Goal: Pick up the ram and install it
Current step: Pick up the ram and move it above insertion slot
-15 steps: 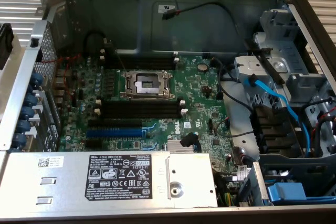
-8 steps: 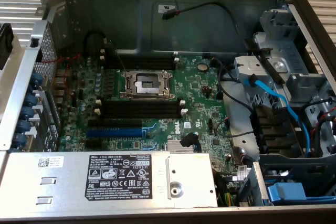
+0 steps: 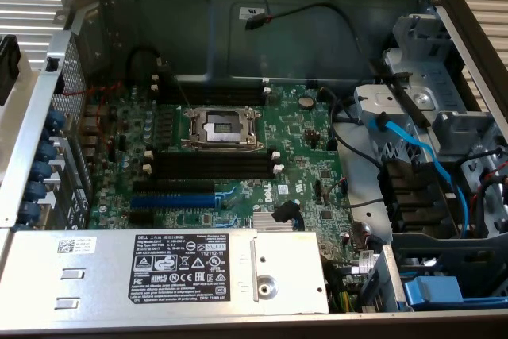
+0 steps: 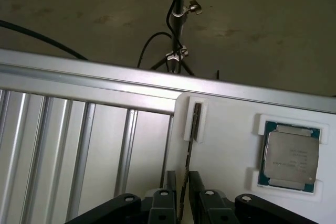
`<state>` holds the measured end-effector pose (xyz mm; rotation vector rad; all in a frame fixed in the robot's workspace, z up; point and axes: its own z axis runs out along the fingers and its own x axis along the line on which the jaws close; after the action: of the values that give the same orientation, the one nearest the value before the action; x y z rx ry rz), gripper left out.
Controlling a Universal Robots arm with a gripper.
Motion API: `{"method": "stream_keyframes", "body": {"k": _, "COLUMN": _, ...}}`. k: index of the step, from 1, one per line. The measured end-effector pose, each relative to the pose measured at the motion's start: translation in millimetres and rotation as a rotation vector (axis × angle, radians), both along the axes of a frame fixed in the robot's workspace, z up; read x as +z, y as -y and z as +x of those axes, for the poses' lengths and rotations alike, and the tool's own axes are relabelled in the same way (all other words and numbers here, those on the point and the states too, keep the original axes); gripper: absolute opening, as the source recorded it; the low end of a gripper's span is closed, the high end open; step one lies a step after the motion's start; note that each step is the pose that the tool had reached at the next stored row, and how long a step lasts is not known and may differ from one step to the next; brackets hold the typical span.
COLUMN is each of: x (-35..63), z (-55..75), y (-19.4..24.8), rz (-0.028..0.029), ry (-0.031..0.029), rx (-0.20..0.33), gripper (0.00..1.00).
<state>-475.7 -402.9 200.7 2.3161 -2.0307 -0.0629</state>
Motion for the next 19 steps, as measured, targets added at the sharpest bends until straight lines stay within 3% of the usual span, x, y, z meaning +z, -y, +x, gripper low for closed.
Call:
{"method": "stream_keyframes", "body": {"k": 3, "x": 0.0, "z": 0.0, "y": 0.0, "rz": -0.0001, "ry": 0.0, "rx": 0.0, "gripper": 0.13}}
{"method": "stream_keyframes", "body": {"k": 12, "x": 0.0, "z": 0.0, "y": 0.0, "rz": 0.0003, "ry": 0.0004, "rx": 0.0, "gripper": 0.13}}
{"method": "stream_keyframes", "body": {"k": 19, "x": 4.0, "z": 0.0, "y": 0.0, "rz": 0.0083, "ry": 0.0036, "rx": 0.0, "gripper": 0.13}}
